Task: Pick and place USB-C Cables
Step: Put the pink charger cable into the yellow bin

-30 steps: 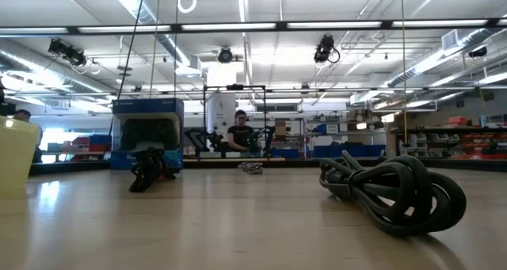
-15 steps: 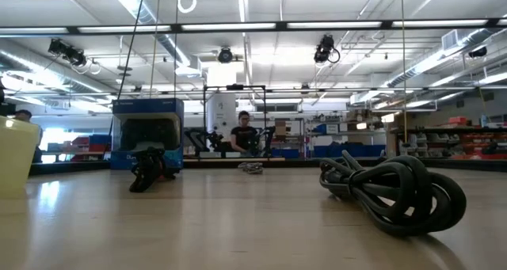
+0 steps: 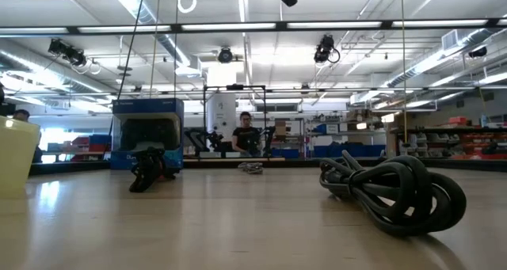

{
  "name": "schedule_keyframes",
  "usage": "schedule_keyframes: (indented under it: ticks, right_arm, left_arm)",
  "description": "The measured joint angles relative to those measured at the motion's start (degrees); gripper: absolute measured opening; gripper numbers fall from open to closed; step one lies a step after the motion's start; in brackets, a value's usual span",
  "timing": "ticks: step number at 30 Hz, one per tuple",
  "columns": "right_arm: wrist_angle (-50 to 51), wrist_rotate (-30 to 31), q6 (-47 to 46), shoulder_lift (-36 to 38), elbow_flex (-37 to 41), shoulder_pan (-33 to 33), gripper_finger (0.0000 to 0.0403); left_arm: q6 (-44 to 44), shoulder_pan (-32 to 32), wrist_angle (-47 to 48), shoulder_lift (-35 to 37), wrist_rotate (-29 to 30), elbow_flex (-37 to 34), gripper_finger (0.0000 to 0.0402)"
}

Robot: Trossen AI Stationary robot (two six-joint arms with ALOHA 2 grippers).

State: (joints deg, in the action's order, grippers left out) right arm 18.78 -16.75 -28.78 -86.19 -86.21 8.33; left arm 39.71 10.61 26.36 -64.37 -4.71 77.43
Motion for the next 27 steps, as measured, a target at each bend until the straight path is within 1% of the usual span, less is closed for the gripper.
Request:
schedule_keyframes:
  ticks: [4,8,13,16,19,23,27]
  right_arm:
    - [5.3,0.0,0.2,0.0,0.0,1.3,0.0111]
    - [11.0,0.2,0.4,0.0,0.0,2.6,0.0112]
    - [15.4,0.1,1.8,0.0,0.0,3.7,0.0112]
    - [16.2,0.0,2.3,0.0,0.0,4.3,0.0111]
    - [16.2,-1.7,3.3,0.0,0.0,4.8,0.0111]
    - [16.2,-3.1,3.3,0.0,0.0,5.4,0.011]
    - [16.4,-4.0,3.4,0.0,0.0,5.5,0.011]
  left_arm:
    - [6.4,-3.1,13.0,4.4,-1.5,0.0,0.0029]
    - [13.2,-9.1,23.1,7.4,-1.2,0.0,0.0029]
    - [14.2,-18.9,32.4,8.3,-1.1,0.0,0.0029]
    - [14.2,-24.2,40.5,7.7,-1.9,0.0,0.0029]
    - [13.1,-29.0,48.1,6.9,-2.0,0.0,0.0029]
    - [11.8,-34.6,51.9,6.0,-0.9,0.0,0.0029]
    - [11.5,-38.6,52.1,4.0,1.6,0.0,0.0029]
